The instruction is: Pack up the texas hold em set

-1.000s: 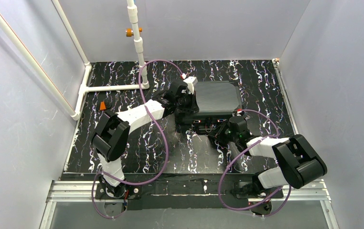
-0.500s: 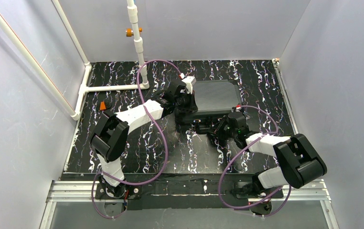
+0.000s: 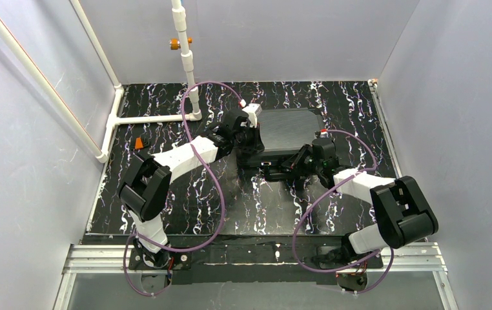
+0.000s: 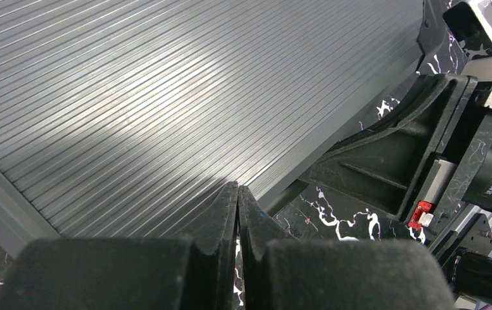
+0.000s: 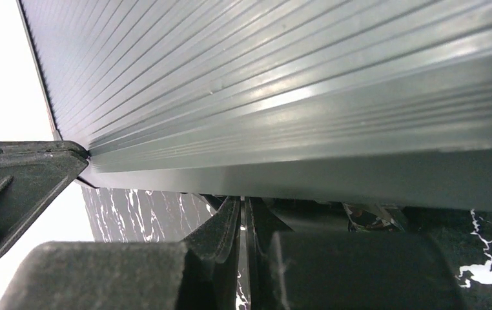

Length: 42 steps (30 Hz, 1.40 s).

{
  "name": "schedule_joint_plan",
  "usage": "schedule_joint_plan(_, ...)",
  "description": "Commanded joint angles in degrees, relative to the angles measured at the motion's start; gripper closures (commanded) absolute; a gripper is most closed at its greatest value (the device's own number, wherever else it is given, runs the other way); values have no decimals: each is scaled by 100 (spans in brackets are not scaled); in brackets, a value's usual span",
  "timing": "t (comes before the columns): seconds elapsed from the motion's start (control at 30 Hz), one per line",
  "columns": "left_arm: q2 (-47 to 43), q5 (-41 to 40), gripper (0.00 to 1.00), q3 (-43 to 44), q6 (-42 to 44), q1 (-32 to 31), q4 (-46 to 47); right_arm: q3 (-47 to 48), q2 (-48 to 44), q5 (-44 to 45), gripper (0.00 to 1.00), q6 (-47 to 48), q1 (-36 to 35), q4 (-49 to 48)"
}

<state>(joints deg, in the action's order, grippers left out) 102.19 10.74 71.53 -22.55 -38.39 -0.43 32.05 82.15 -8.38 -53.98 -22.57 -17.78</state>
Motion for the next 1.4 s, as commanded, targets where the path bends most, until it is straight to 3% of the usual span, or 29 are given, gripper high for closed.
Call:
schedule_joint_plan(0.0, 306, -266, 100, -537, 238, -8, -1819, 233, 219, 527, 87, 41, 139, -297)
schedule_joint_plan(1.03, 144, -151, 100, -427, 203, -8, -1912, -177, 1036, 1192, 89, 94, 143, -418)
schedule_joint_plan(1.37, 37, -193, 100, -221, 224, -9, -2082, -109, 687, 1236, 89, 230, 147, -40)
